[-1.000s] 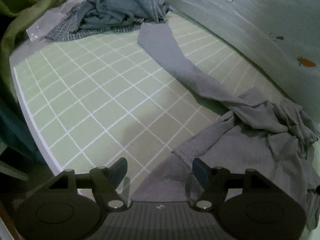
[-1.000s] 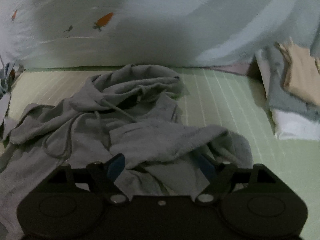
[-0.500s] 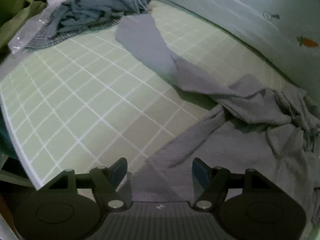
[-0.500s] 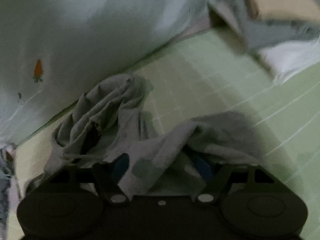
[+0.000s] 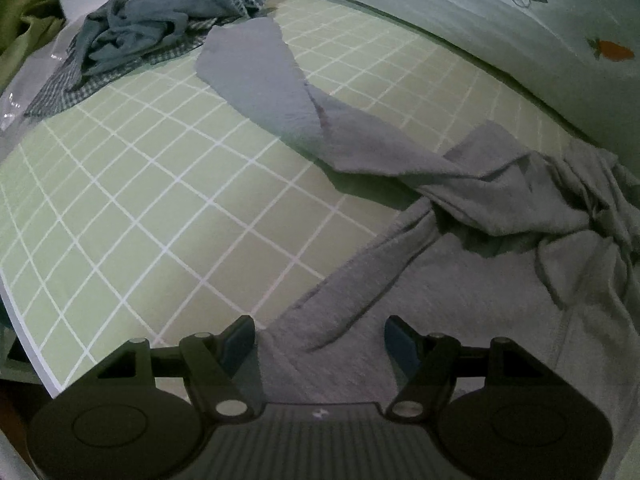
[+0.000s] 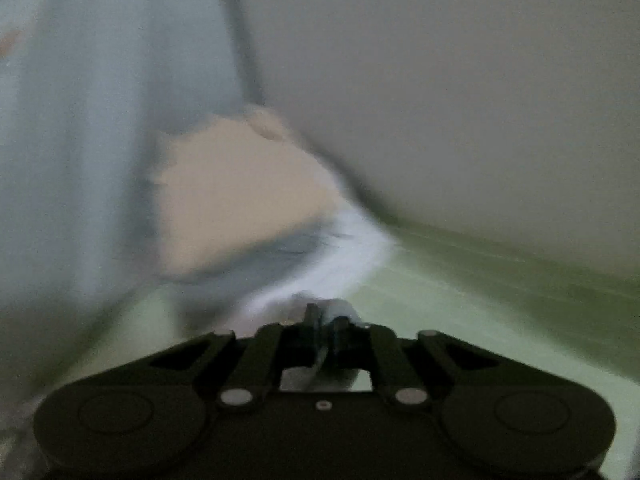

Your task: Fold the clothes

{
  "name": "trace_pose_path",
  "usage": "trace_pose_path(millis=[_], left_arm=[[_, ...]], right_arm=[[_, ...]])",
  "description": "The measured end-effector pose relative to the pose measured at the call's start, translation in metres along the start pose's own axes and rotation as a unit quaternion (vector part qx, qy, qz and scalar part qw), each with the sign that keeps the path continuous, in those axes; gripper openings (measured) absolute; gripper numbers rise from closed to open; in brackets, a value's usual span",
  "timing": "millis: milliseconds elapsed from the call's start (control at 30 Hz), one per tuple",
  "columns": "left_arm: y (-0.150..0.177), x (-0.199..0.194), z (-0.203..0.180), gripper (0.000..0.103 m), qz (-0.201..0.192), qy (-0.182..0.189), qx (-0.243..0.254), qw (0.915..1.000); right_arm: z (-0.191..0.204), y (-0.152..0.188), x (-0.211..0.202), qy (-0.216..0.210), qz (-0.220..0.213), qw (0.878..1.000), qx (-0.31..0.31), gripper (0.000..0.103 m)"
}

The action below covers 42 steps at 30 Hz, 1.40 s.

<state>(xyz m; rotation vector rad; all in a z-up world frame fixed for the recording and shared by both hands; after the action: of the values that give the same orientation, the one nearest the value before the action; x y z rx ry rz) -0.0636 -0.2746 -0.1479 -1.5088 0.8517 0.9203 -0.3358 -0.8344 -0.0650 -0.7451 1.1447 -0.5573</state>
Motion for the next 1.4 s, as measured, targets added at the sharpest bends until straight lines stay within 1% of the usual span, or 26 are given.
trace_pose_path(millis=[33, 67, 100, 167, 233, 300, 333, 367, 433, 533, 600, 667, 767, 833, 867, 900, 967, 1000, 1033, 1100, 1133, 1233, 1300, 1400], left_arm=[[-0.001, -0.001, 0.002, 0.073, -0.002, 0.001, -0.004, 1.0000], [-0.003, -0.002, 0.005, 0.073, -0.005, 0.001, -0.005, 1.0000], [-0.006, -0.003, 0.008, 0.073, -0.007, 0.001, -0.005, 1.0000], [-0.011, -0.006, 0.014, 0.073, -0.013, 0.001, -0.004, 0.9999], [-0.020, -0.009, 0.024, 0.073, -0.021, 0.001, 0.000, 0.9998], [-0.034, -0.009, 0.035, 0.073, -0.028, 0.004, 0.000, 0.9996], [-0.043, -0.005, 0.040, 0.073, -0.029, 0.007, 0.001, 0.9996], [-0.053, -0.002, 0.045, 0.073, -0.028, 0.009, 0.002, 0.9996], [-0.073, 0.006, 0.055, 0.072, -0.027, 0.014, 0.006, 0.9995], [-0.105, 0.022, 0.061, 0.070, -0.022, 0.033, 0.023, 0.9989], [-0.127, 0.035, 0.060, 0.069, -0.017, 0.052, 0.040, 0.9977], [-0.146, 0.049, 0.057, 0.068, -0.012, 0.074, 0.058, 0.9955], [-0.172, 0.073, 0.046, 0.068, 0.002, 0.093, 0.076, 0.9928], [-0.184, 0.090, 0.038, 0.068, 0.017, 0.090, 0.095, 0.9913], [-0.189, 0.093, 0.034, 0.068, 0.012, 0.085, 0.109, 0.9903], [-0.193, 0.095, 0.030, 0.064, 0.008, 0.082, 0.127, 0.9885], [-0.197, 0.097, 0.027, 0.047, 0.003, 0.080, 0.145, 0.9863], [-0.198, 0.097, 0.028, 0.028, 0.002, 0.084, 0.146, 0.9856], [-0.198, 0.097, 0.030, 0.016, 0.003, 0.091, 0.148, 0.9848], [-0.196, 0.096, 0.038, 0.010, 0.002, 0.102, 0.145, 0.9842], [-0.194, 0.094, 0.043, 0.008, 0.004, 0.110, 0.156, 0.9816], [-0.187, 0.085, 0.061, 0.006, -0.002, 0.105, 0.168, 0.9802], [-0.181, 0.078, 0.081, 0.006, 0.001, 0.104, 0.162, 0.9813], [-0.166, 0.065, 0.112, 0.006, 0.024, 0.114, 0.151, 0.9817]], right_arm=[[-0.008, 0.003, 0.004, 0.007, 0.020, 1.000, 0.000, 0.029], [-0.010, 0.011, 0.003, 0.006, 0.034, 0.999, -0.003, 0.047], [-0.008, 0.021, 0.000, 0.005, 0.044, 0.999, -0.012, 0.055], [0.001, 0.044, -0.007, -0.003, 0.058, 0.998, -0.033, 0.075], [0.016, 0.067, -0.015, -0.017, 0.074, 0.996, -0.050, 0.086], [0.040, 0.090, -0.025, -0.056, 0.095, 0.991, -0.076, 0.091], [0.054, 0.102, -0.031, -0.075, 0.104, 0.987, -0.092, 0.098], [0.069, 0.113, -0.038, -0.086, 0.108, 0.984, -0.112, 0.102], [0.100, 0.135, -0.055, -0.108, 0.112, 0.976, -0.152, 0.103], [0.141, 0.169, -0.078, -0.142, 0.136, 0.961, -0.194, 0.103], [0.161, 0.188, -0.092, -0.144, 0.141, 0.957, -0.210, 0.103], [0.171, 0.206, -0.105, -0.139, 0.144, 0.957, -0.211, 0.103], [0.184, 0.227, -0.125, -0.122, 0.148, 0.961, -0.199, 0.103], [0.191, 0.239, -0.136, -0.107, 0.148, 0.964, -0.193, 0.103], [0.192, 0.244, -0.142, -0.099, 0.147, 0.966, -0.190, 0.103], [0.192, 0.249, -0.148, -0.091, 0.146, 0.967, -0.185, 0.103], [0.191, 0.256, -0.157, -0.078, 0.146, 0.970, -0.176, 0.103], [0.191, 0.260, -0.163, -0.074, 0.147, 0.971, -0.176, 0.103], [0.190, 0.264, -0.168, -0.071, 0.148, 0.971, -0.175, 0.103], [0.190, 0.273, -0.179, -0.064, 0.150, 0.971, -0.175, 0.103], [0.189, 0.277, -0.183, -0.061, 0.151, 0.971, -0.177, 0.103], [0.189, 0.288, -0.190, -0.054, 0.157, 0.968, -0.187, 0.103], [0.189, 0.294, -0.191, -0.058, 0.163, 0.967, -0.187, 0.103], [0.193, 0.300, -0.189, -0.063, 0.171, 0.963, -0.198, 0.103]])
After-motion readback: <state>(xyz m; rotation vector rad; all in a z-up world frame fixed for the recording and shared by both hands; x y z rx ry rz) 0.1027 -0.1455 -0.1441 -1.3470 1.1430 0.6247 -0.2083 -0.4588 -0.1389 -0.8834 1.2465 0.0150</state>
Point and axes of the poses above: each gripper's, at about its wrist camera, not at the fingertips, and x roughly the way its jaws point, z to its left, y to its underside, the point moved 3 cm from there along x, roughly the way its jaws point
